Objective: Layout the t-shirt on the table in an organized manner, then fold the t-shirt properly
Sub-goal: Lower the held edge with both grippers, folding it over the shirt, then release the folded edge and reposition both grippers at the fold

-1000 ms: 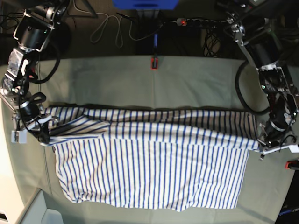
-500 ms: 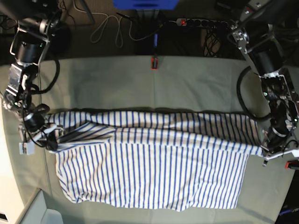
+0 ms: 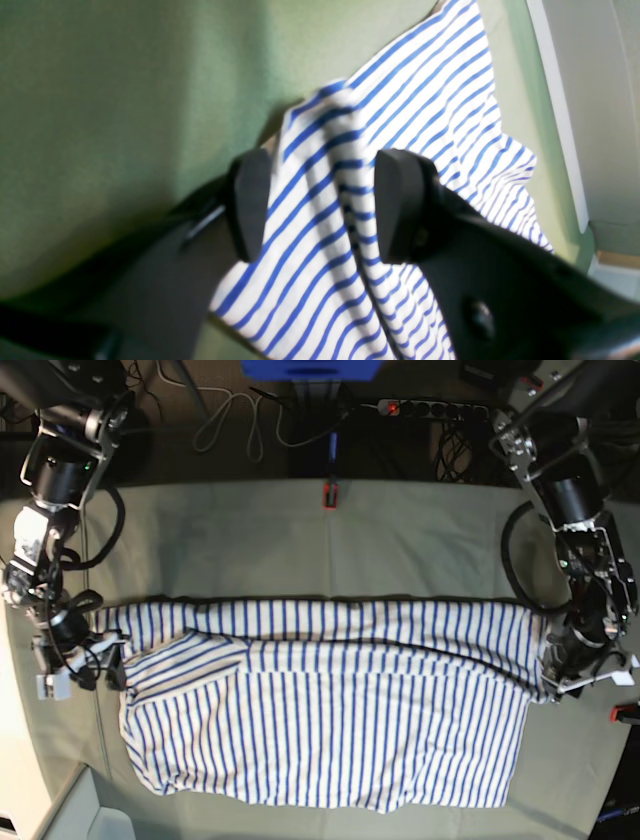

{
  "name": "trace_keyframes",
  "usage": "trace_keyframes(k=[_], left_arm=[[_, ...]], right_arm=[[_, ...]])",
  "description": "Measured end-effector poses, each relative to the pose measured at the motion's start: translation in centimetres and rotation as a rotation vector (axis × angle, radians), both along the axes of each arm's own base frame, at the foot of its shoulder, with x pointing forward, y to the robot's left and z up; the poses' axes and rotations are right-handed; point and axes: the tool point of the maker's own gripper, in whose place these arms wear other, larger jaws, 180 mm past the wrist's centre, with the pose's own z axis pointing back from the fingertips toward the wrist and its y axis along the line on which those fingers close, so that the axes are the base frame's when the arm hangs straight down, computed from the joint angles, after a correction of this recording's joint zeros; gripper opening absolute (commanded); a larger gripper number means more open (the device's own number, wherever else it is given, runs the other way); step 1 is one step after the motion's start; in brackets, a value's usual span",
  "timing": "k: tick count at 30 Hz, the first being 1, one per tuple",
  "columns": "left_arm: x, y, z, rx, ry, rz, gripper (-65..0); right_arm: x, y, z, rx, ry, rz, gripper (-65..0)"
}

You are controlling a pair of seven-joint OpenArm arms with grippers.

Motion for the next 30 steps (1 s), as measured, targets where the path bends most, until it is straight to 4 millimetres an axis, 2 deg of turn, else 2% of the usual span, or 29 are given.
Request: trace_keyframes(k=[2, 4, 6, 8, 10, 13, 17, 23, 29, 30], left_arm=[[-0.1, 0.1, 0.4, 0.007, -0.005, 0.001, -32.0], [-0.3, 0.4, 1.7, 0.042, -0.042, -0.001, -32.0], [-1.2, 0.6, 2.2, 0.065, -0.061, -0.005, -32.0], [-3.0, 0.8, 0.4, 0.077, -0.009, 0.004, -31.9], [-5.0, 0.5, -2.4, 0.053, 0.065, 0.0, -31.9], [-6.3, 0.1, -5.0, 0.013, 0.132, 0.006, -31.9], [-6.0, -0.3, -5.7, -0.009, 0.147, 0.004, -31.9], [-4.6, -0.3, -5.2, -0.014, 0.128, 0.005, -32.0], [-4.3, -1.1, -7.0, -0.065, 0.165, 0.008, -32.4], [-4.1, -1.0, -6.9, -0.068, 0.166, 0.009, -34.2]], right_arm=[[-0.1, -1.1, 1.2, -0.007, -0.034, -0.036, -29.8], [-0.8, -1.6, 1.9, -0.012, -0.066, -0.058, -29.8], [-2.1, -1.6, 1.1, -0.013, -0.048, -0.068, -29.8], [-3.8, -1.1, -0.5, -0.01, -0.003, -0.067, -29.8], [-5.3, -0.7, -2.1, -0.007, 0.044, -0.063, -29.8], [-6.3, -0.5, -3.0, -0.001, 0.063, -0.062, -29.8], [-7.1, 0.1, -3.8, 0.014, 0.08, -0.064, -29.8], [-8.0, 0.4, -4.6, 0.019, 0.1, -0.064, -29.8], [-8.9, 0.4, -5.3, 0.018, 0.124, -0.064, -29.5], [-8.8, 0.4, -5.2, 0.018, 0.122, -0.064, -29.5]])
